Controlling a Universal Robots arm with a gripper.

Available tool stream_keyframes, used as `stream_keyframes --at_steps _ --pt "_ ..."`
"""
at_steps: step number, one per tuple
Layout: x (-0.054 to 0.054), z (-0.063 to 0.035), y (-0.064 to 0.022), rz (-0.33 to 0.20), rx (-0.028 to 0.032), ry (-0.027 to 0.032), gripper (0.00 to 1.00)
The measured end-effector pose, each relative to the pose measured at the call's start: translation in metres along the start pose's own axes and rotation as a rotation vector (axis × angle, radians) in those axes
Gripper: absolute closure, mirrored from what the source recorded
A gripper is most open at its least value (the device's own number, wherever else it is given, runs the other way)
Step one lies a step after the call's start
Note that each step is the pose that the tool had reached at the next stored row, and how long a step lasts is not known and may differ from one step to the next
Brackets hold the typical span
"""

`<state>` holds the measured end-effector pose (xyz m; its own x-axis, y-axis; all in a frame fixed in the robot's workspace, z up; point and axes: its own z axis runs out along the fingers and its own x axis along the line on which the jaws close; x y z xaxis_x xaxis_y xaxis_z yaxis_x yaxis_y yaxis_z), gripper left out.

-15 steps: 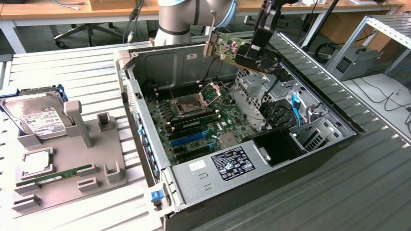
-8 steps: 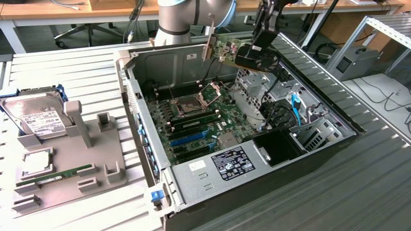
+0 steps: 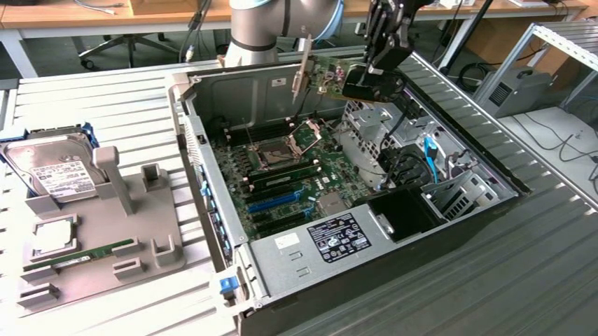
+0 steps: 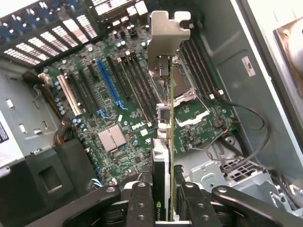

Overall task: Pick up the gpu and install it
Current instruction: 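Insert the gpu into the slot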

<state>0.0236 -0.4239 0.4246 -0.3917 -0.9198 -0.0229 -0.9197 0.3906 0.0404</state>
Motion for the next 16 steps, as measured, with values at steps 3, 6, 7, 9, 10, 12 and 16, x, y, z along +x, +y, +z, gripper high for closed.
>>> stream_keyframes --at_steps 3,6,7,9,10,12,16 --pt "-0.0001 0.0001 0.0 -0.065 -0.0015 0.0027 0.73" --pt "-0.0001 0.0003 0.0 -0.118 -0.0027 0.0049 0.73" --pt "-0.0001 0.0003 0.0 -0.136 -0.0031 0.0055 0.73" --pt "-0.0001 0.0004 0.0 -0.182 -0.0042 0.0074 0.73" --pt "-0.0001 0.0005 0.0 -0.2 -0.0046 0.0081 0.73" --pt "-0.0001 0.0006 0.0 -0.243 -0.0055 0.0098 0.73" --pt "-0.0001 0.0008 0.0 -0.318 -0.0073 0.0129 0.73"
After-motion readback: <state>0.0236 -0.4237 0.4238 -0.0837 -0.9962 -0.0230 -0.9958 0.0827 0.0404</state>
